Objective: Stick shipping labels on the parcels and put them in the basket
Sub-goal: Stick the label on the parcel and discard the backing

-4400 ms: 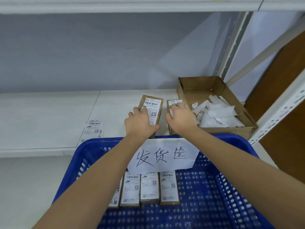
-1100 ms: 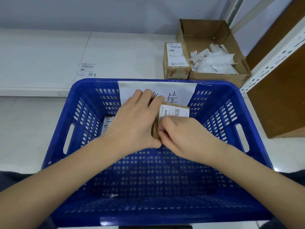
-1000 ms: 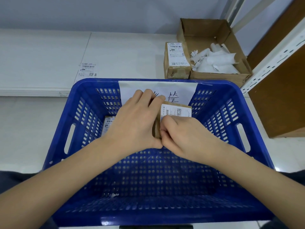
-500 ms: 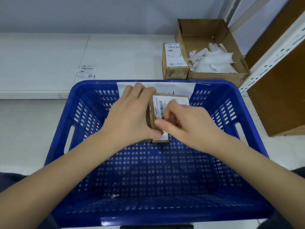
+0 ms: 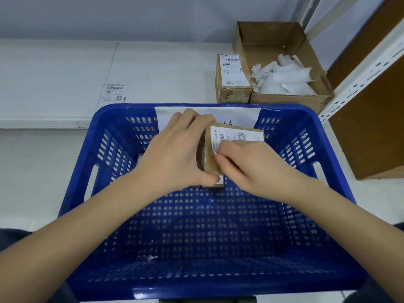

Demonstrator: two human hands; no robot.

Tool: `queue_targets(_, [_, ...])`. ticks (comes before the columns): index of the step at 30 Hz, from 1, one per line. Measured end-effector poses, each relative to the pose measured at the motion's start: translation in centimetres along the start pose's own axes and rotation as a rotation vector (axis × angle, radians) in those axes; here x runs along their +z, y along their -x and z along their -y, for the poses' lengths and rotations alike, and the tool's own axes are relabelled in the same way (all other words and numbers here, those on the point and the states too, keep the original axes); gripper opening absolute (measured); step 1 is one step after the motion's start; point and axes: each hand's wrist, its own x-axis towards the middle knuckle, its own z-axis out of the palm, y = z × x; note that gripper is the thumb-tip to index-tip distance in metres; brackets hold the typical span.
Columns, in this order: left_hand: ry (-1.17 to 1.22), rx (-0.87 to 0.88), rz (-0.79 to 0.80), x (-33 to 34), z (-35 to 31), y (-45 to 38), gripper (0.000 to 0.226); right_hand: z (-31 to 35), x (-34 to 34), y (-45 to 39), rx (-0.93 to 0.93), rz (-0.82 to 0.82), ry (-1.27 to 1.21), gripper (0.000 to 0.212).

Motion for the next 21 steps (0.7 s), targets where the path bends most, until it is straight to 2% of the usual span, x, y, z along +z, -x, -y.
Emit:
queue_targets(4, [0.075,-0.028,0.022,-0.7,0.0,-0.5,0.101,-0.1,-1.0,-0.3,0.007,-0.056,0.012,0.025])
queue_targets(8, [0.020,0.014,0.016,-1.0,0.3,-0.3,0.100,-0.9,-1.8,0.1,0.119,-0.092,-0.022,0.029])
queue_targets(12, [-0.003,0.011,0.032,-0.6,-0.3,-0.1,0.100,-0.5,-2.0,0.1,0.230,0.042,-0.132,0.031])
queue_targets(16, [-0.096,0.095,-0.050,0.2,-0.3,0.1,0.097,0.0,-1.7,0.0,0.262,0.035,-0.089,0.043])
queue_targets(21, [-0.141,0.139,-0.060,1.2,-0.6,0.2,0.092,-0.1,-1.4,-0.6,0.221,0.052,0.139,0.048])
